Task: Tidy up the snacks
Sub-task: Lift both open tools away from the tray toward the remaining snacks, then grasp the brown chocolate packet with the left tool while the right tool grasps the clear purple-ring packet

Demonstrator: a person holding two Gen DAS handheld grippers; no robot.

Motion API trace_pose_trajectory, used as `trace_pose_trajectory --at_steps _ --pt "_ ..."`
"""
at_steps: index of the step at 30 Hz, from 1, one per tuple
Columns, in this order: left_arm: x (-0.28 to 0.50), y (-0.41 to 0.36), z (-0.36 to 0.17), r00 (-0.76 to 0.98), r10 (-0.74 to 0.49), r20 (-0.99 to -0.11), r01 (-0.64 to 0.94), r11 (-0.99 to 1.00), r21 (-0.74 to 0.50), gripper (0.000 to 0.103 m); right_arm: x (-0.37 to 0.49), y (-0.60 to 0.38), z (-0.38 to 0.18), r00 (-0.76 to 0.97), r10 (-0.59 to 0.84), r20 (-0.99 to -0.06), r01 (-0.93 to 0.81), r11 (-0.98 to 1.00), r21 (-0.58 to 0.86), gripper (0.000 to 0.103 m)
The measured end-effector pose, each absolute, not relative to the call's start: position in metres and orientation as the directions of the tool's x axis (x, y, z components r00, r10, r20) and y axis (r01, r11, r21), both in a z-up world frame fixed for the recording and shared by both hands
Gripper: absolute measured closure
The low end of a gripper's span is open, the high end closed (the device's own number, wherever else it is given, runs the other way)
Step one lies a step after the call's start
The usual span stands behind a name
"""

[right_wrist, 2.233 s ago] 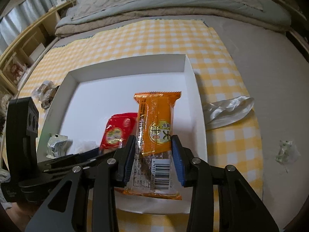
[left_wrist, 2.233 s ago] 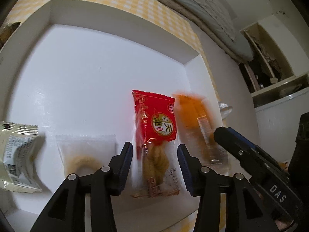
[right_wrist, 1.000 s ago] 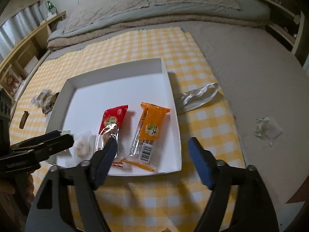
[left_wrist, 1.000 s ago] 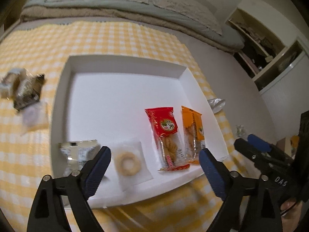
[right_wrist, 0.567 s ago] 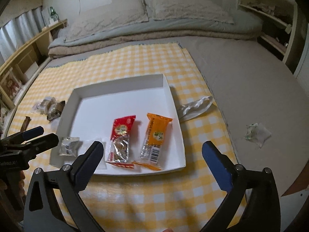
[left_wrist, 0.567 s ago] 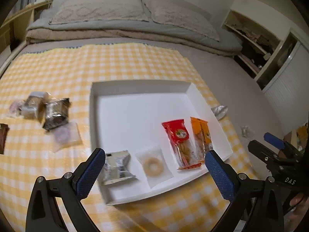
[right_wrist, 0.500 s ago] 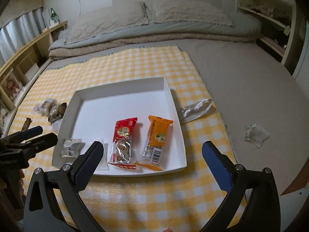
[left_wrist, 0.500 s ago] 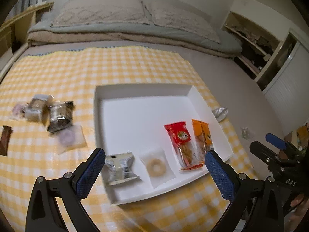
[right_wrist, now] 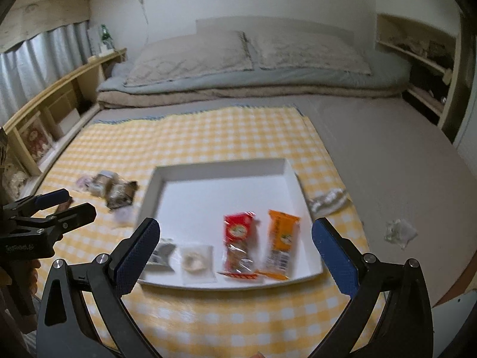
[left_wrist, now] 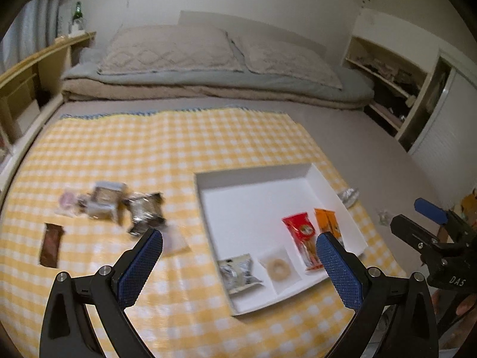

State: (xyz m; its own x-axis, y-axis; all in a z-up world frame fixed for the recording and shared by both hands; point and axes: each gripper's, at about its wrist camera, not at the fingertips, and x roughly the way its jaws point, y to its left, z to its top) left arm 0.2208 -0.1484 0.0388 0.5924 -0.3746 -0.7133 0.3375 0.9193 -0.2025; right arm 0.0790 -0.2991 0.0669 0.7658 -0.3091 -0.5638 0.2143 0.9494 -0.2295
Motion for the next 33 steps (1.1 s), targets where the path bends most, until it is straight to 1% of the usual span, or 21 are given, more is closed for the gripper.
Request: trace_pose_trajectory --at_steps 9,19,25,31,33 --pt "0.199 -0.074 0.079 0.674 -0.290 -0.680 0.287 0.950 -0.121 0.000 0.109 -0.233 0.072 0.805 -0.245 -0.540 0.130 0.961 -0.242 0.000" --pt "0.191 0.006 0.095 0.693 -0.201 -0.693 0.200 0.976 -0.082 0.000 0.152 -0.166 0.056 0.809 -0.160 -0.566 0.028 0.972 -0.235 0.000" --pt "0.200 0.039 0.091 0.692 -0.130 -0.710 0.153 0.988 -0.032 0.000 0.183 -0.137 0.036 0.792 -0.102 -0.602 -0.031 0.978 -0.206 0.000" --pt "0.227 0.062 0.070 0.694 -0.106 -0.712 0.111 0.993 -0.040 0.000 0.212 -0.123 0.010 0.759 -0.086 -0.645 -0.057 0.979 -0.198 0.000" --pt "0.241 0.064 0.058 0.675 -0.102 -0.731 0.109 0.993 -0.037 0.000 0.224 -0.124 0.000 0.728 -0.093 -0.679 -0.064 0.977 -0.202 0.000"
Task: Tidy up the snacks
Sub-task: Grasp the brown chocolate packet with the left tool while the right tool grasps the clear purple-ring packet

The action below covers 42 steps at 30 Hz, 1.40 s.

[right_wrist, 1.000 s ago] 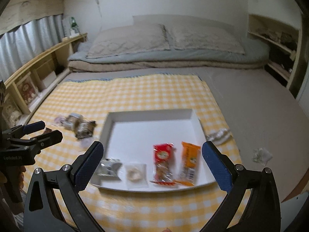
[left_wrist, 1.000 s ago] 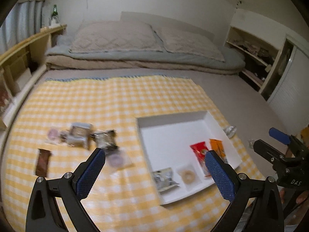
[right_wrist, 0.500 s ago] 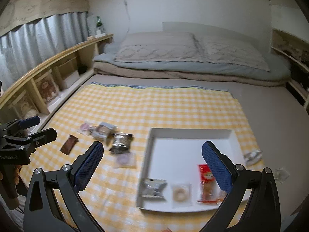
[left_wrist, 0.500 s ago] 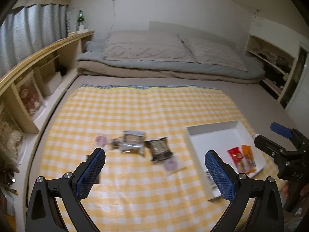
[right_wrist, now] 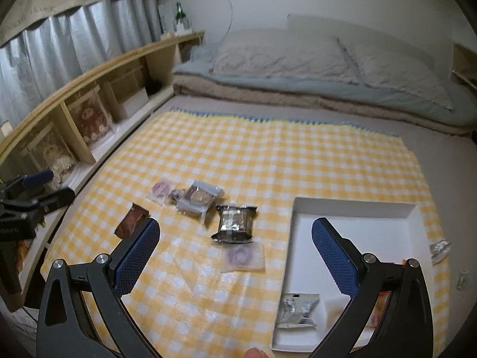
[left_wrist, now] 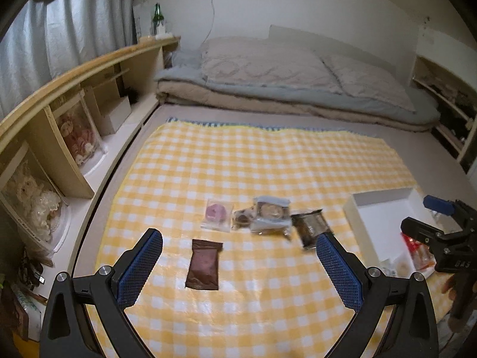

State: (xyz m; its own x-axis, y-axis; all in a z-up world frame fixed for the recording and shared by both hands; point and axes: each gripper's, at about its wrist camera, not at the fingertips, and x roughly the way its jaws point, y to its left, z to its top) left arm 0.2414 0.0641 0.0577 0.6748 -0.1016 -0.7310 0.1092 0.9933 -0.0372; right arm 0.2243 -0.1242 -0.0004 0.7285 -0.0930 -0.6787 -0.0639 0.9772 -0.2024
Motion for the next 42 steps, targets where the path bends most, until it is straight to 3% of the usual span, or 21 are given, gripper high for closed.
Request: trace_pose_trajectory --at_steps 4,5,6,7,8,9,11,15,26,31,42 --pt "0.272 0.067 0.034 0.616 -0.114 -0.780 0.109 0.992 -0.059 0.000 0.254 -0.134 -0.021 0.657 -0.097 -0.748 -0.077 0.978 -0.195 0.000" --pt "0.279 0.068 0.030 0.606 -0.110 -0.788 0.106 0.993 -0.057 0.000 0.260 -0.137 -0.027 0.638 -0.100 -0.763 -0.070 0.980 -0.188 0.009" --pt "0.287 0.071 0.024 0.595 -0.107 -0.796 0.102 0.993 -0.056 0.000 0.269 -0.140 -0.034 0.615 -0.096 -0.783 -0.072 0.982 -0.176 0.019" --pt "0.296 0.076 0.020 0.587 -0.112 -0.802 0.103 0.993 -0.064 0.000 0.279 -0.144 -0.044 0.584 -0.097 -0.806 -0.070 0.983 -0.170 0.044" --pt "0.305 0.079 0.013 0.574 -0.120 -0.810 0.099 0.992 -0.077 0.000 0.288 -0.148 -0.052 0.552 -0.106 -0.827 -0.062 0.984 -0.168 0.061" --pt "0.314 0.084 0.007 0.566 -0.128 -0.814 0.095 0.991 -0.090 0.000 0.298 -0.153 -0.063 0.512 -0.117 -0.851 -0.046 0.985 -0.164 0.069" --pt "0.326 0.092 -0.006 0.553 -0.146 -0.820 0.087 0.989 -0.118 0.000 0.315 -0.162 -0.086 0.441 -0.124 -0.889 -0.025 0.988 -0.150 0.095" --pt "0.345 0.103 -0.032 0.539 -0.123 -0.833 0.067 0.992 -0.103 0.000 0.344 -0.173 -0.127 0.368 -0.198 -0.909 -0.017 0.976 -0.219 0.098" --pt "0.369 0.099 -0.082 0.511 -0.096 -0.854 0.064 0.995 -0.074 0.000 0.375 -0.174 -0.173 0.308 -0.328 -0.893 -0.116 0.919 -0.377 0.098" --pt "0.374 0.099 -0.092 0.516 -0.080 -0.853 0.036 0.997 -0.071 0.000 0.349 -0.168 -0.180 0.286 -0.333 -0.899 -0.203 0.896 -0.396 0.098" --pt "0.382 0.096 -0.110 0.457 -0.049 -0.888 0.036 0.999 -0.037 0.000 0.274 -0.156 -0.174 0.263 -0.223 -0.939 -0.297 0.907 -0.299 0.098"
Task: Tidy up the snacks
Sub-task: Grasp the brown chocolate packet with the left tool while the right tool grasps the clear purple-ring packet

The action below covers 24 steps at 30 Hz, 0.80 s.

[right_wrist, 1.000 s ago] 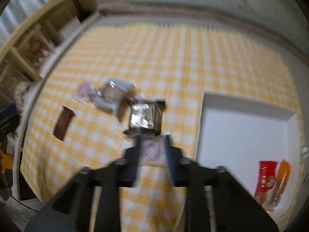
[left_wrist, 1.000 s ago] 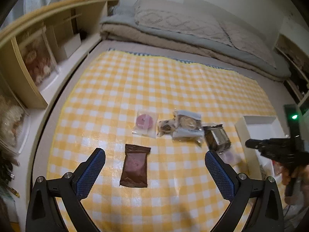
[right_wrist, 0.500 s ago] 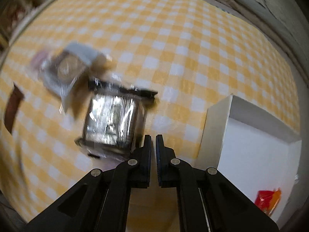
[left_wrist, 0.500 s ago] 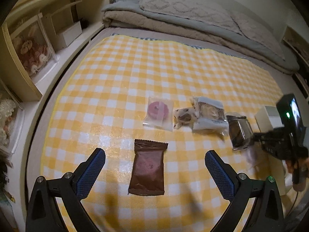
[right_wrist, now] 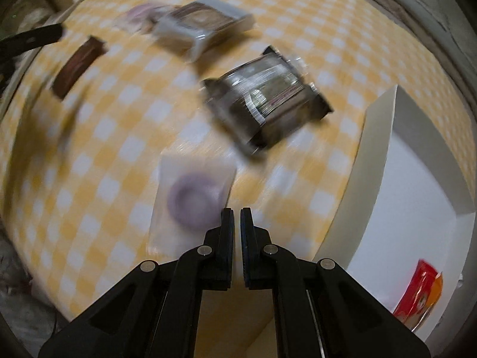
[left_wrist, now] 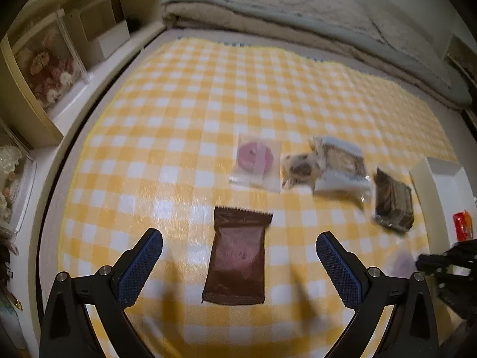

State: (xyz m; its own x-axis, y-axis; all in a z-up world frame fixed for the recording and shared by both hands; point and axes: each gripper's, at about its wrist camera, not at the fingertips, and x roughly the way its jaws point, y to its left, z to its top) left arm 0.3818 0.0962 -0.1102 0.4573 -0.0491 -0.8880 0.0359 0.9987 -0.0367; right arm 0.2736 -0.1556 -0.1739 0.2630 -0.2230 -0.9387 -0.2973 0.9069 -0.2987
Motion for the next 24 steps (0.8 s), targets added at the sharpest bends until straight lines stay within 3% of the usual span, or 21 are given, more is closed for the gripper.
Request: trace_pose_trajectory --at_steps 4,5,6,8,12,18,24 --pt "0.388 0.097 -0.119 0.429 -0.063 -0.901 0.052 0.998 -0.044 0.006 0.262 -0.164 -0.152 0.336 -0.088 -0.938 -0.193 0.968 -0.160 0.096" --pt "0.390 0.097 -0.123 0.419 -0.059 -0.906 0.058 0.998 -0.039 0.008 0.262 -0.168 -0.150 0.339 -0.054 -0.939 -0.163 0.980 -0.116 0.089" --pt "0.393 0.097 -0.125 0.409 -0.057 -0.911 0.060 0.998 -0.035 0.011 0.262 -0.170 -0.151 0.336 -0.037 -0.941 -0.144 0.985 -0.090 0.081" --pt "0.396 0.099 -0.131 0.390 -0.054 -0.919 0.061 0.998 -0.033 0.016 0.271 -0.180 -0.153 0.319 0.000 -0.948 -0.107 0.994 -0.036 0.037" --pt "0.402 0.102 -0.144 0.355 -0.051 -0.933 0.048 0.998 -0.036 0.024 0.281 -0.162 -0.163 0.314 -0.002 -0.949 -0.088 0.996 -0.031 0.035" --pt "0.408 0.095 -0.158 0.325 -0.048 -0.945 0.065 0.997 -0.028 0.027 0.287 -0.153 -0.178 0.313 -0.030 -0.949 -0.105 0.992 -0.066 0.032" --pt "0.413 0.078 -0.170 0.314 0.026 -0.949 0.085 0.995 0.056 0.031 0.288 -0.145 -0.190 0.332 -0.074 -0.941 -0.104 0.988 -0.114 0.028"
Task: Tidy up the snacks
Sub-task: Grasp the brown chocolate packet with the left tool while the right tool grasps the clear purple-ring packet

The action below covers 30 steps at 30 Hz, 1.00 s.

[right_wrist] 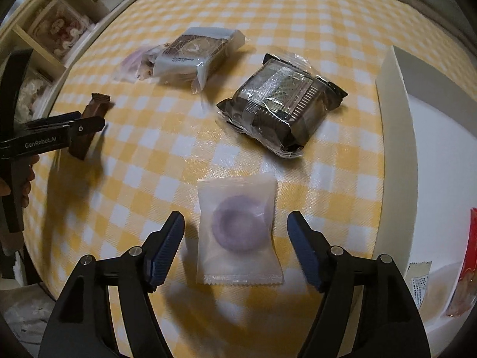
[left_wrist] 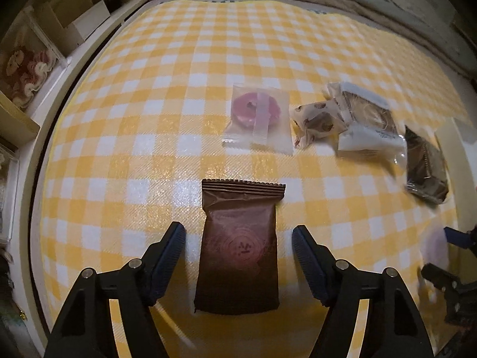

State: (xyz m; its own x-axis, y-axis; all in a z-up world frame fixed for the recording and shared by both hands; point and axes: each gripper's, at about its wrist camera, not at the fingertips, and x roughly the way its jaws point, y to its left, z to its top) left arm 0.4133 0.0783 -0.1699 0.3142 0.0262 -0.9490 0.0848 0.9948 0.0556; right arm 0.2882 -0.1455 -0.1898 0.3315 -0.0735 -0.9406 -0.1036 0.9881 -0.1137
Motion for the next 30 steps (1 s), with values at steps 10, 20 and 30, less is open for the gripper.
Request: trace_pose_trajectory --at_steps 10,20,30 --pt "0.415 0.069 -0.168 0.292 0.040 -0.955 0.064 0.996 0.062 0.063 0.279 -0.122 -0.199 0.312 -0.134 -0.941 -0.199 0.959 -0.202 0.049" --pt "0.390 0.066 -0.126 0.351 -0.016 -0.936 0.085 0.996 0.015 0.063 0.269 -0.122 -0.174 0.396 -0.099 -0.913 -0.230 0.952 -0.203 0.057" --pt "0.342 0.079 -0.040 0.525 -0.081 -0.847 0.050 0.997 -0.065 0.063 0.272 -0.109 -0.104 0.573 -0.058 -0.818 -0.219 0.950 -0.220 0.057"
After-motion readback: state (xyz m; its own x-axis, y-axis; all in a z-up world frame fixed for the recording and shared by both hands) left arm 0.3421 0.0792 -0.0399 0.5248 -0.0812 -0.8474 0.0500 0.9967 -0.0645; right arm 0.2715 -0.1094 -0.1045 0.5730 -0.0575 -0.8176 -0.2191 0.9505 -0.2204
